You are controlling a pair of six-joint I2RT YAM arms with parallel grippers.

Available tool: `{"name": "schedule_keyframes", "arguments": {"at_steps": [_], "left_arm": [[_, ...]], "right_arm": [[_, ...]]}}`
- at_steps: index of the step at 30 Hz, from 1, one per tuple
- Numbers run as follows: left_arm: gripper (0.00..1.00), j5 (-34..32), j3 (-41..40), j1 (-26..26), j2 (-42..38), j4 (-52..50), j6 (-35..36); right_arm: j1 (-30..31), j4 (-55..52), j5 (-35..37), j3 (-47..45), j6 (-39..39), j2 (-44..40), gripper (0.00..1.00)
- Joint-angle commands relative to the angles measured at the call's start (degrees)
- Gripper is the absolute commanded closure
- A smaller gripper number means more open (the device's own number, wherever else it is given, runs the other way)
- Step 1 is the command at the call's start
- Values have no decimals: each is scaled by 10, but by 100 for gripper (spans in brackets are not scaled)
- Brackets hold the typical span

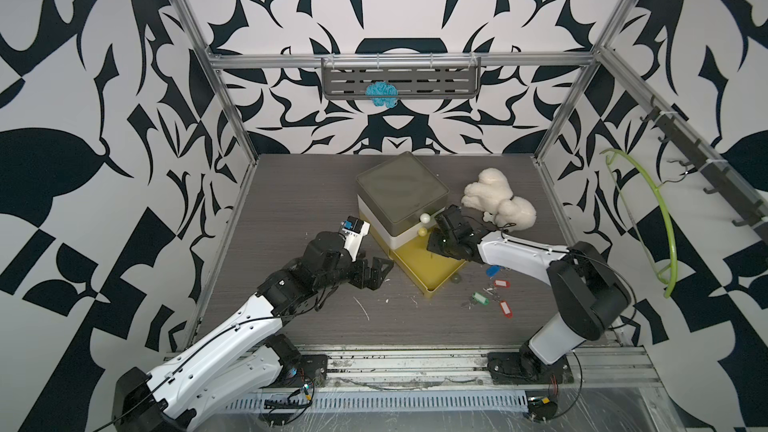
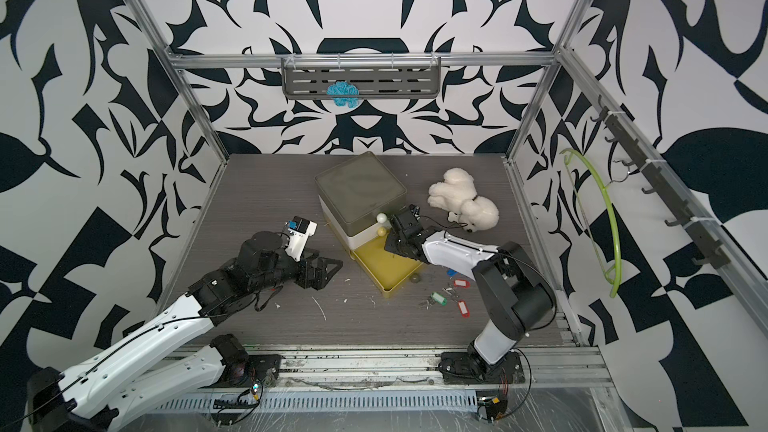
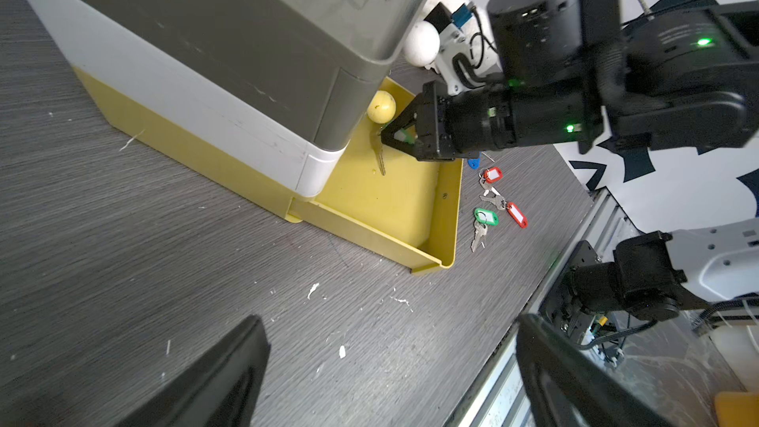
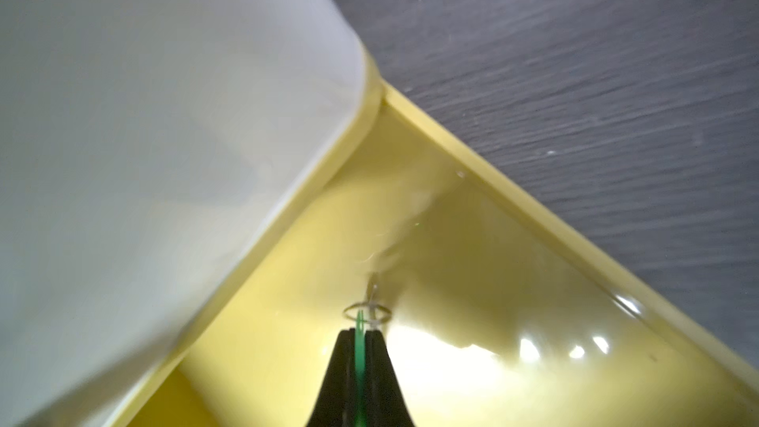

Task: Take the keys out of the drawer
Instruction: Pick up the key from the drawer, then place the key at the center of the board.

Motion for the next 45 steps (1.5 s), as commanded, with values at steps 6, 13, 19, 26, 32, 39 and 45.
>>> {"name": "schedule_keyframes", "arguments": {"at_steps": [6, 13, 19, 26, 32, 39, 45], "left_arm": [[1, 23, 5, 0, 26, 41, -13], [1, 66, 22, 0, 66, 76, -24], [1, 100, 35, 0, 96, 97, -36], [1, 134, 50, -1, 129, 113, -50], [1, 177, 74, -12, 159, 104, -54], [1, 187, 77, -49, 186, 105, -47], [1, 177, 81, -78, 206, 105, -42]], "right_arm": [[-2, -98, 26, -22, -22, -154, 100], [-2, -189, 36, -29, -11, -288, 100], [-1, -287, 34, -19, 5, -375, 100], [-2, -392, 38, 6, 16, -428, 100], [-2, -468, 24, 24, 23, -439, 100], [-2, -514, -15, 16, 42, -440, 100], [-2, -530, -59, -18, 70, -440, 100]]}}
